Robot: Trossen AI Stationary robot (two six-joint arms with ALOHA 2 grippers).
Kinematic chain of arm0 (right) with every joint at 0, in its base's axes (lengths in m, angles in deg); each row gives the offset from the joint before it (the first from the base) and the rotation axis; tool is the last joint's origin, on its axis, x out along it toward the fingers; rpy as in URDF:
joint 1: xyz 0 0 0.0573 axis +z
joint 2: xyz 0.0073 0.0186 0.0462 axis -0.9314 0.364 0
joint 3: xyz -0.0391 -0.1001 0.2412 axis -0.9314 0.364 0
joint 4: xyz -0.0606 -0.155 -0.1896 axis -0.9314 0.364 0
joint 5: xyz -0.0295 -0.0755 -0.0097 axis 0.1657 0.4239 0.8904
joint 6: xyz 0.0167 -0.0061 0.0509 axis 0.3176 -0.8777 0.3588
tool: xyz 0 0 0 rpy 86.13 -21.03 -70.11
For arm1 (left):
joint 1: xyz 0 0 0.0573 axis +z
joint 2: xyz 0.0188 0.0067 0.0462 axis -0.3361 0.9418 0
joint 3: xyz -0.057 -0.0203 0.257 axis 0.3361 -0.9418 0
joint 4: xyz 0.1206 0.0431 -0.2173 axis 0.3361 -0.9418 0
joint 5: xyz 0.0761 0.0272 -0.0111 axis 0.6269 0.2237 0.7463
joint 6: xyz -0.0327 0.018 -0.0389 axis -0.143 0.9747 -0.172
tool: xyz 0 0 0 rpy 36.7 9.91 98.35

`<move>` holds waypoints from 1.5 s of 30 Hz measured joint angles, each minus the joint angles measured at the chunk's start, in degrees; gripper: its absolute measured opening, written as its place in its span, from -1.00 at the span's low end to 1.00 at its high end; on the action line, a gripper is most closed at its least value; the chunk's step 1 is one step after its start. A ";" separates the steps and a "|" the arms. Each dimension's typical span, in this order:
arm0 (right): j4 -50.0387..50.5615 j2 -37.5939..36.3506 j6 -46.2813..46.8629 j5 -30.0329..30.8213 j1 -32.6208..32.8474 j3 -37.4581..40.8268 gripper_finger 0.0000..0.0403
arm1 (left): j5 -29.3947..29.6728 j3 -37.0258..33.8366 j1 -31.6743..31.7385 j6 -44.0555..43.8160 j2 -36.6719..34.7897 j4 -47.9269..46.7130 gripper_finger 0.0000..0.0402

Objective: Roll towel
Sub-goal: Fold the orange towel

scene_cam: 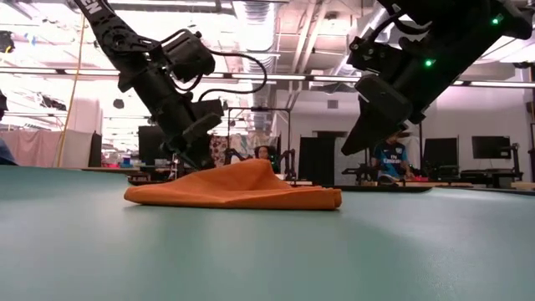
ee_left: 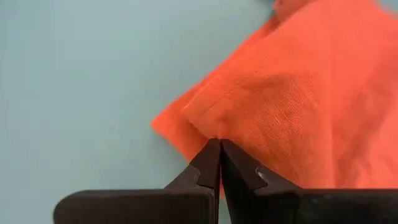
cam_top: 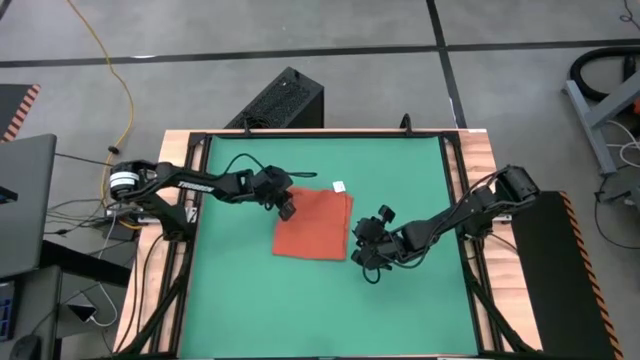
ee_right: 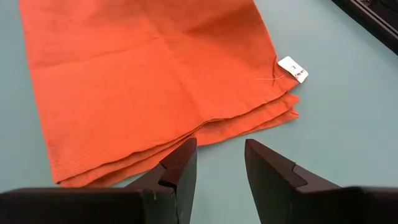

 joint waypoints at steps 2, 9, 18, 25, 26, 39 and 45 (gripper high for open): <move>-0.04 0.00 0.01 -0.02 0.00 -0.01 -0.23 | 0.57 -0.02 0.00 0.85 -0.02 0.79 -1.00; -0.44 0.00 0.02 -0.21 0.18 -0.01 -0.23 | 7.70 0.01 0.01 2.04 -0.04 1.25 -1.00; -2.70 0.01 -3.15 -0.18 0.18 0.00 -0.23 | 4.00 0.01 -0.91 3.35 -0.04 3.57 -0.88; -1.12 0.62 -10.31 2.81 -7.59 0.02 -0.23 | 0.11 0.01 -2.19 3.96 -0.04 3.22 -0.83; -1.48 0.42 -12.00 2.15 -9.22 0.02 -0.23 | 0.13 0.01 -2.36 3.98 -0.04 3.09 -0.83; -7.33 -0.15 -23.60 -32.26 -38.17 -0.02 -0.23 | 0.20 0.01 -2.87 4.25 -0.06 2.89 -0.83; -8.06 0.63 -24.52 -34.43 -39.21 -0.02 -0.23 | 0.21 0.01 -2.87 4.25 -0.06 2.77 -0.83</move>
